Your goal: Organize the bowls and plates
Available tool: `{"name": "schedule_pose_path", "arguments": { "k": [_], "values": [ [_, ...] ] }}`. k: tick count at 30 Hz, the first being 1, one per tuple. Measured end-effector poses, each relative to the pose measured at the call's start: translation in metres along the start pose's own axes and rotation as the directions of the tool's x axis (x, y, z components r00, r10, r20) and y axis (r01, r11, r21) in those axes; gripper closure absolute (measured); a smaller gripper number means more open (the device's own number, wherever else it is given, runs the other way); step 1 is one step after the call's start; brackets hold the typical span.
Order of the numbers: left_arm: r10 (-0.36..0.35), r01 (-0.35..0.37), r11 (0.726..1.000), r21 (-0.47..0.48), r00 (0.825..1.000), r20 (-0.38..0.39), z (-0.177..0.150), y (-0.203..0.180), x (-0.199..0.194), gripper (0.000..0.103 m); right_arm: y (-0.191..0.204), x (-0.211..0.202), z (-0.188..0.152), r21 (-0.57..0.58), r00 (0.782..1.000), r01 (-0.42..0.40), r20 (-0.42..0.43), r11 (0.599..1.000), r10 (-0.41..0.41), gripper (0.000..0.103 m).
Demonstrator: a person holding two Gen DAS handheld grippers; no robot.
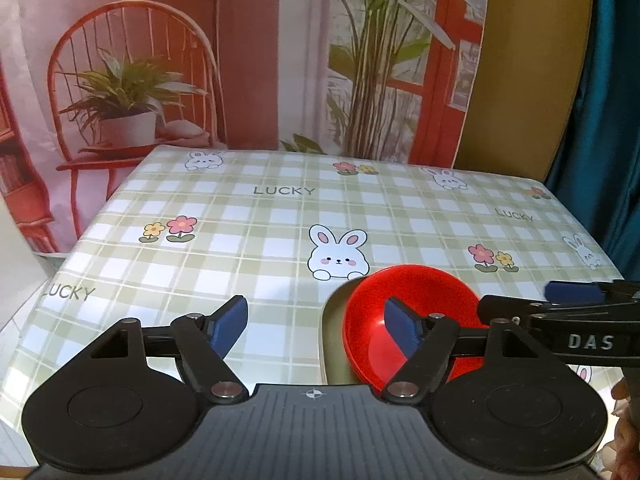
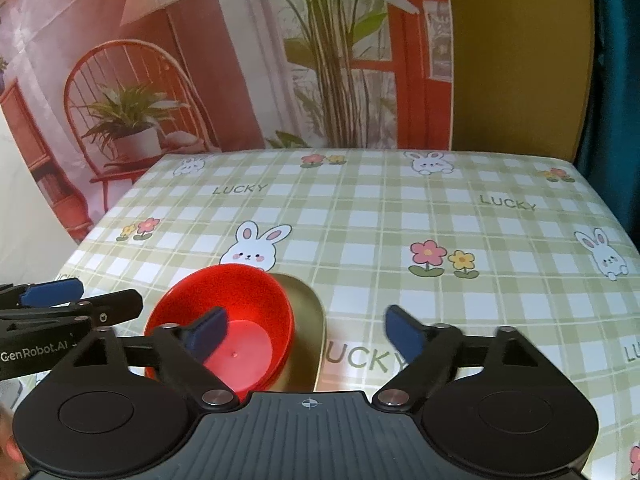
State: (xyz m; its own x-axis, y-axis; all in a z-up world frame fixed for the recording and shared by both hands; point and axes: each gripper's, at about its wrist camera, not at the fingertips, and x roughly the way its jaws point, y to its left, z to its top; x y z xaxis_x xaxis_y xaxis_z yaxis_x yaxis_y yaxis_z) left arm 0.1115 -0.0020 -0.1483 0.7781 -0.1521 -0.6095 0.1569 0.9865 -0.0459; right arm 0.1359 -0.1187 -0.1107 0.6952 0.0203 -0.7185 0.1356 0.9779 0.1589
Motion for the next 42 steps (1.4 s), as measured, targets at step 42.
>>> {"name": "schedule_pose_path", "arguments": {
  "k": [42],
  "values": [
    [0.094, -0.120, 0.992, 0.025, 0.873, 0.478, 0.123, -0.028, -0.158, 0.012, -0.001, -0.172, 0.114, -0.007, 0.885, 0.053, 0.463, 0.999, -0.044, 0.000]
  ]
}}
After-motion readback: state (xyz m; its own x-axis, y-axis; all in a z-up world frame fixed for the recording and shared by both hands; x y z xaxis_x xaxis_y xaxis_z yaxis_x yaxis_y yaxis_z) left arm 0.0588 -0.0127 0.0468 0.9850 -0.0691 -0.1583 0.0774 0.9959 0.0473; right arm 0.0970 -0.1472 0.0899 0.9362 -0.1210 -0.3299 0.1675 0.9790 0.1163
